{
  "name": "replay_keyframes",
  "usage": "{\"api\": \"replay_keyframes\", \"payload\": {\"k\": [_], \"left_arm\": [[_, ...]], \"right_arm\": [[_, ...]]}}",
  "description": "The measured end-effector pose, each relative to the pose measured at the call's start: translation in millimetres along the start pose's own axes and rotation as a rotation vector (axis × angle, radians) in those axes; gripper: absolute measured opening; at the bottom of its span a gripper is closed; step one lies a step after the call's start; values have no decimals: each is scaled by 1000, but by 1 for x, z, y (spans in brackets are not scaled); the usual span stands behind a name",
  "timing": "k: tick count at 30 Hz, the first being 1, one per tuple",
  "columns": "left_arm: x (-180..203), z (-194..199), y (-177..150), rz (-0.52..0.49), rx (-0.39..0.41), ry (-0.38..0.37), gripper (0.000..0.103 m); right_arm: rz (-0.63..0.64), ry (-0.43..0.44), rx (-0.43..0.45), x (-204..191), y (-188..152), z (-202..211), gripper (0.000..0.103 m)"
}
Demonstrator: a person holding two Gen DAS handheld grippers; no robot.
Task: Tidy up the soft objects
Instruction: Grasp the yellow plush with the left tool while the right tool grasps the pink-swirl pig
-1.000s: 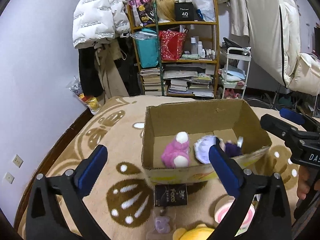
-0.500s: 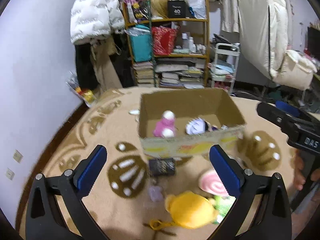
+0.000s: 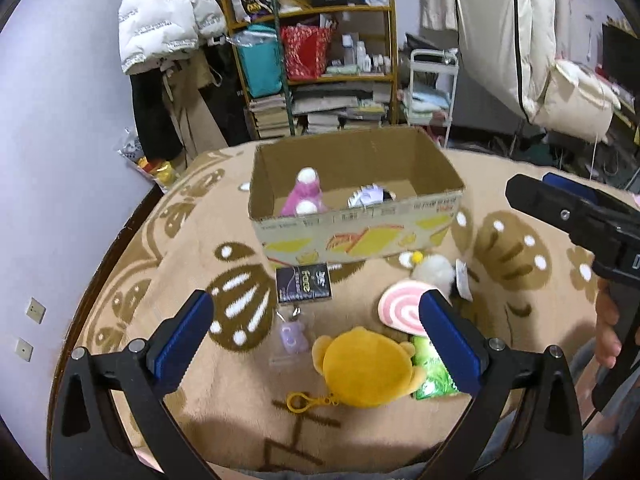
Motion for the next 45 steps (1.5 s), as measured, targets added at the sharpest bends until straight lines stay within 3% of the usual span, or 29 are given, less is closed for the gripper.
{"api": "replay_keyframes", "payload": {"k": [14,22,34,45], "left_arm": [[0,-44,-15,-30,-112,40,102],[14,-63,-24,-79,-180,12,102],[28,-91,-41,-123,-320,-18,102],[34,-121,-63,-163,-459,18,102]], "right_arm": [[10,44,-149,-6,-23,-40,103],[-46,88,-239,1,-39,-62,103],[-77,127,-378,0,-64,-88,102],[-78,145,-476,-6,-83,-110,100]]}}
Point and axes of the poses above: each gripper's, at about its wrist camera, not at the fingertips, and z roughly against the way its jaws point, x to its right, y to its top, the point moved 4 cm from there along -z, roughly the way its jaws point, and after that the axes turned 11 degrees about z, right-handed, at the moved point
